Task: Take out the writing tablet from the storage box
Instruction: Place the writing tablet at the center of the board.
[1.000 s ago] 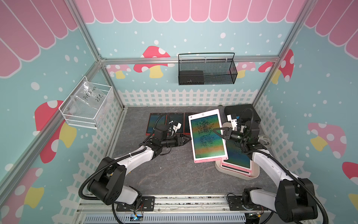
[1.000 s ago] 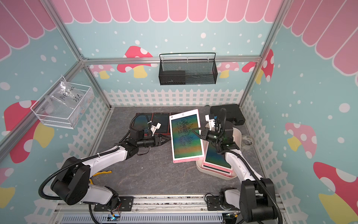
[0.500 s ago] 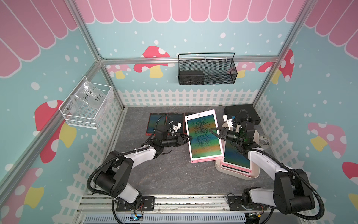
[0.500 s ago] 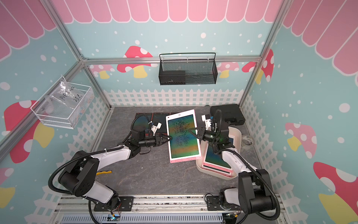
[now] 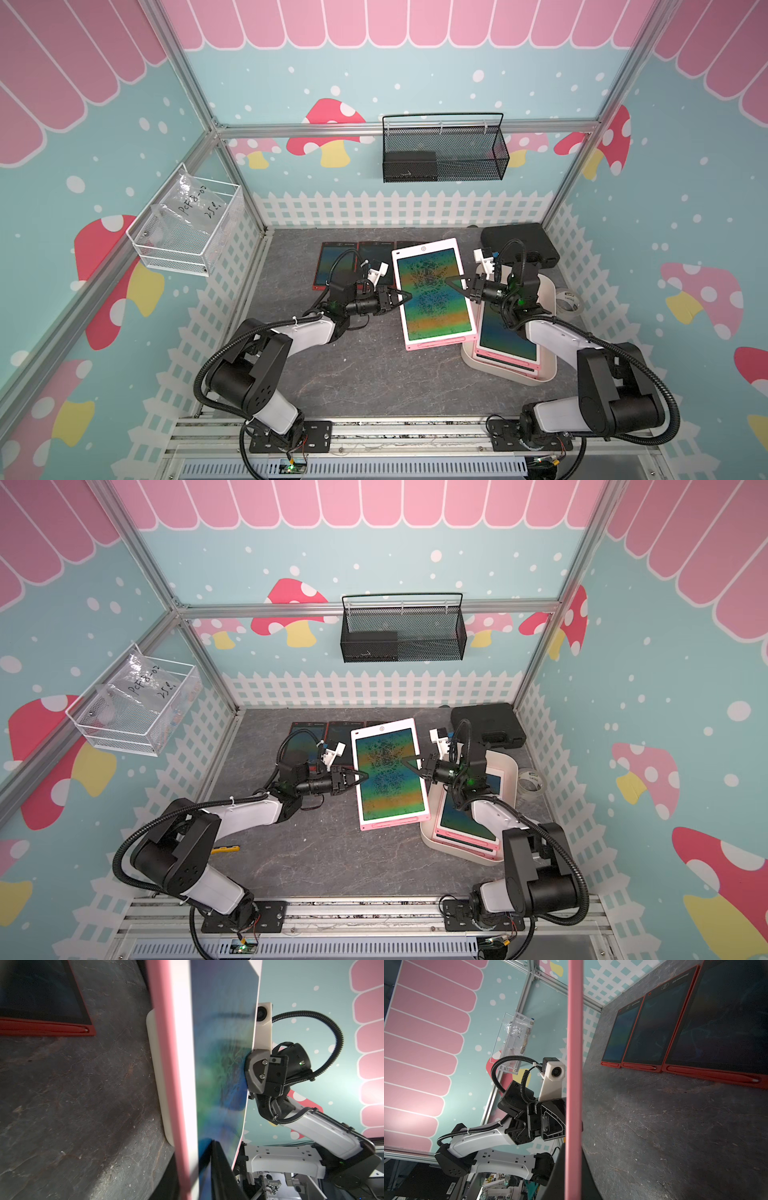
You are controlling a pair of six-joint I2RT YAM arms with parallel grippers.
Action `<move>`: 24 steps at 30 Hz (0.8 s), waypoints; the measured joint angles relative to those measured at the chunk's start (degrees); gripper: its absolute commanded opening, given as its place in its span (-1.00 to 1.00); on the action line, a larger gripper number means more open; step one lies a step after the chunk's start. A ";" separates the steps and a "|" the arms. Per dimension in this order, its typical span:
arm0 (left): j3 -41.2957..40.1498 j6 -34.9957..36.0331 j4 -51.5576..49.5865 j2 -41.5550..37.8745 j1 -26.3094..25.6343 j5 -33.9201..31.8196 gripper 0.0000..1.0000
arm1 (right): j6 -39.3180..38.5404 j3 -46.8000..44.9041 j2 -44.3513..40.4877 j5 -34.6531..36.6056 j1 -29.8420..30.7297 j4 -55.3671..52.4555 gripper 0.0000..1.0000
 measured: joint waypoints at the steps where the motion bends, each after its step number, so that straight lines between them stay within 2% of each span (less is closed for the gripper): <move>1: 0.00 -0.22 0.44 0.00 0.17 0.42 -0.76 | 0.37 0.00 0.52 -0.20 -0.11 0.52 -0.86; 6: 0.07 -1.73 2.47 1.18 0.63 1.99 -0.93 | 1.31 -0.24 2.36 -0.26 -0.33 1.97 -0.62; 8: 0.44 -1.77 2.64 1.49 0.63 2.47 -1.00 | 1.09 -0.33 3.28 0.13 -0.52 1.79 -0.44; 16: 1.46 -1.64 1.84 2.91 1.16 4.72 -1.00 | -2.16 0.50 7.13 0.28 -0.07 -0.96 0.05; 24: 1.53 0.39 -4.20 2.91 6.36 7.96 -1.00 | -10.38 5.73 7.96 3.17 0.33 -11.43 0.20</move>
